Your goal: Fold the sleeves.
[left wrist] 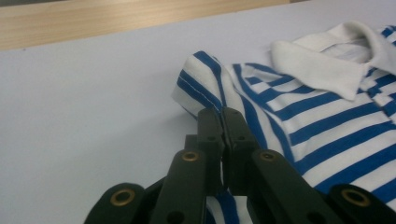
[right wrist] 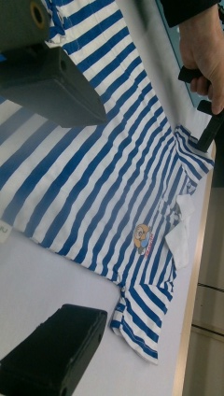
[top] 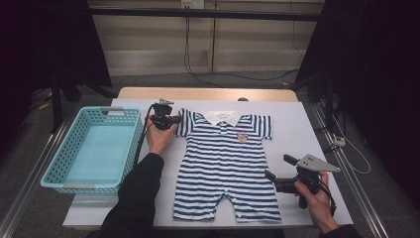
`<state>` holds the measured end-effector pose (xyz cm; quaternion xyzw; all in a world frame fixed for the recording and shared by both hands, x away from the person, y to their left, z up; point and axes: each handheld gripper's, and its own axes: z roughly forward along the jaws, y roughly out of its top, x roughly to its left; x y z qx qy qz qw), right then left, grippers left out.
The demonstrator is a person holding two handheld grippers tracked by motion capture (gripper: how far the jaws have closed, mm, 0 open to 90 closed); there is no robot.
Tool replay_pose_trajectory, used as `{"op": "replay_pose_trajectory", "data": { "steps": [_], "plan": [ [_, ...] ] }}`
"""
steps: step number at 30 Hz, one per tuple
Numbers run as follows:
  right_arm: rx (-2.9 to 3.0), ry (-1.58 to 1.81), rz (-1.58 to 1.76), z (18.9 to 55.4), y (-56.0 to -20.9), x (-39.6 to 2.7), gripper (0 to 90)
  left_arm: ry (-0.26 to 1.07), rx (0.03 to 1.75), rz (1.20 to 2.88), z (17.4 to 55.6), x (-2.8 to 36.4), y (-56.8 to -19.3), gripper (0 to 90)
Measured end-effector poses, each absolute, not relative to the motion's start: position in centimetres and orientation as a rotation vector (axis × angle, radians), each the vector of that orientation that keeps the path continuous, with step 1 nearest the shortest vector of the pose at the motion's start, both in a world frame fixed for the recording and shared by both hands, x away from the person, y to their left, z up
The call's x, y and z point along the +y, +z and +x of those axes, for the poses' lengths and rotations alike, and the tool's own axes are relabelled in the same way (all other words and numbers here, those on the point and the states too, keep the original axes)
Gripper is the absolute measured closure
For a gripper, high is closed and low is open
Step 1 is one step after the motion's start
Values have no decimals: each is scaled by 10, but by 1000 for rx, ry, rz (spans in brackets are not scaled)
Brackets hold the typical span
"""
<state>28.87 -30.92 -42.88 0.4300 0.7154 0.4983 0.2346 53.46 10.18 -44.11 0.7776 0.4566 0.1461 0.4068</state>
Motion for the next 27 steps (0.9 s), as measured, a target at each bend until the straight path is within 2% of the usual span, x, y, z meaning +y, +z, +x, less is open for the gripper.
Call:
{"op": "replay_pose_trajectory", "data": {
  "steps": [6, 8, 12, 15, 17, 18, 21, 22, 27],
  "plan": [
    [1956, 1362, 1167, 287, -428, -309, 58, 389, 1069, 2024, 531, 97, -434, 871],
    [1957, 1364, 1169, 287, -428, -308, 58, 372, 1091, 1970, 529, 92, -435, 871],
    [1960, 1367, 1163, 287, -428, -308, 58, 379, 1053, 2011, 528, 91, -431, 871],
    [1970, 1355, 1151, 288, -428, -307, 58, 374, 1072, 1961, 527, 85, -432, 870],
    [1974, 1354, 1143, 288, -428, -306, 58, 372, 1046, 2006, 527, 85, -432, 871],
    [1971, 1352, 1145, 288, -428, -306, 57, 360, 1068, 1960, 526, 81, -433, 871],
    [1974, 1352, 1144, 288, -429, -307, 57, 359, 1042, 1997, 527, 77, -434, 870],
    [1975, 1352, 1143, 288, -429, -307, 57, 341, 1063, 1955, 526, 73, -435, 871],
    [1977, 1359, 1149, 288, -429, -306, 57, 340, 1037, 2003, 527, 69, -436, 870]
  ]
}}
